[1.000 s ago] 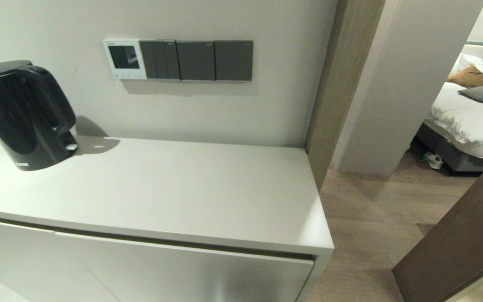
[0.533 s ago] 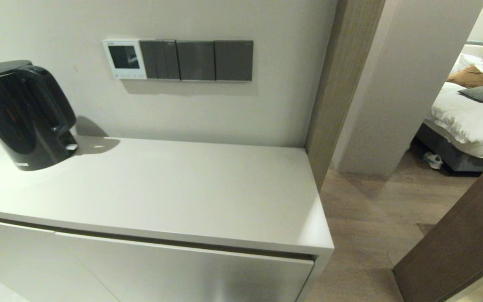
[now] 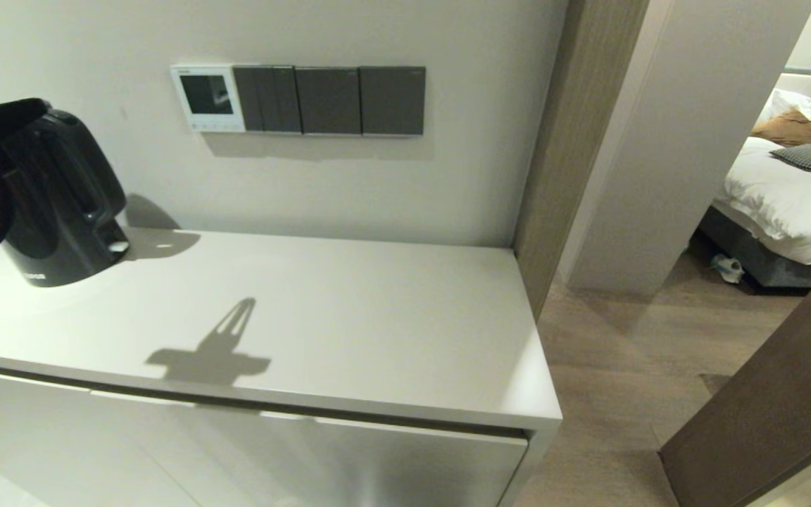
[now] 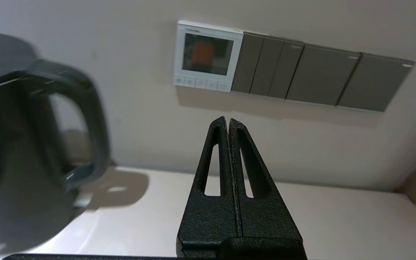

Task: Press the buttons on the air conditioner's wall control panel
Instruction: Turn on the central air conditioner

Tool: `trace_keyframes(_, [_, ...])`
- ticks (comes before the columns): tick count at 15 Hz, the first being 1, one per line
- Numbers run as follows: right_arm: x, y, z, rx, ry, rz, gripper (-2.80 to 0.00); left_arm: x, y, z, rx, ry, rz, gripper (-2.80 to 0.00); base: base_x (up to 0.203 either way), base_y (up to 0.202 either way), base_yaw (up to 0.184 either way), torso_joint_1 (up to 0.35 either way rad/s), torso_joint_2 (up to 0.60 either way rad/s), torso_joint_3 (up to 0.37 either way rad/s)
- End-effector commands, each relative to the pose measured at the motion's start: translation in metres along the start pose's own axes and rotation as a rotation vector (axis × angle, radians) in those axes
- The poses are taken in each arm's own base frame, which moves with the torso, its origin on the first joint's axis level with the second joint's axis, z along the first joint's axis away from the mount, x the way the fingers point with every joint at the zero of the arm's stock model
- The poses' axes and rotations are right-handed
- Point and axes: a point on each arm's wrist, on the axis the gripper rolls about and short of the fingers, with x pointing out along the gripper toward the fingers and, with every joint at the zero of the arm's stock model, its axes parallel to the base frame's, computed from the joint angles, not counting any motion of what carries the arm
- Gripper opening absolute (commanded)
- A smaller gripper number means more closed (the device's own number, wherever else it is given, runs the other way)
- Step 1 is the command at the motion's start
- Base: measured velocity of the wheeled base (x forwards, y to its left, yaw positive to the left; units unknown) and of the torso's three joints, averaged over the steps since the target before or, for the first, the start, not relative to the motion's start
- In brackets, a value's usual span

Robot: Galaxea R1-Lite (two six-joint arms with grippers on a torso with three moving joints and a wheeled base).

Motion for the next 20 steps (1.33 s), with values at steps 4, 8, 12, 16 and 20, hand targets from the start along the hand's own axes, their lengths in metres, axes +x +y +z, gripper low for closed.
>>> trace_keyframes(4, [0.0,0.0,0.0,0.0,0.003,0.0,-2.8,0.095,-0.002,-0.037,-0.04,0.097,-0.06,-2.8,0.0,0.0,0.0,0.0,0.0,0.0])
trace_keyframes(8, [0.0,0.0,0.0,0.0,0.003,0.0,-2.8,0.137,-0.018,-0.042,-0.049,0.076,-0.121,-2.8,0.0,0.0,0.0,0.0,0.0,0.0])
trace_keyframes(12, [0.0,0.0,0.0,0.0,0.003,0.002,-2.8,0.168,-0.017,-0.052,-0.049,0.074,-0.117,-2.8,0.0,0.0,0.0,0.0,0.0,0.0])
trace_keyframes(16, [0.0,0.0,0.0,0.0,0.003,0.001,-2.8,0.178,-0.016,-0.059,-0.048,0.107,-0.098,-2.8,0.0,0.0,0.0,0.0,0.0,0.0])
trace_keyframes(20, [0.0,0.0,0.0,0.0,0.003,0.0,-2.8,0.179,-0.015,-0.061,-0.048,0.109,-0.098,-2.8,0.0,0.0,0.0,0.0,0.0,0.0])
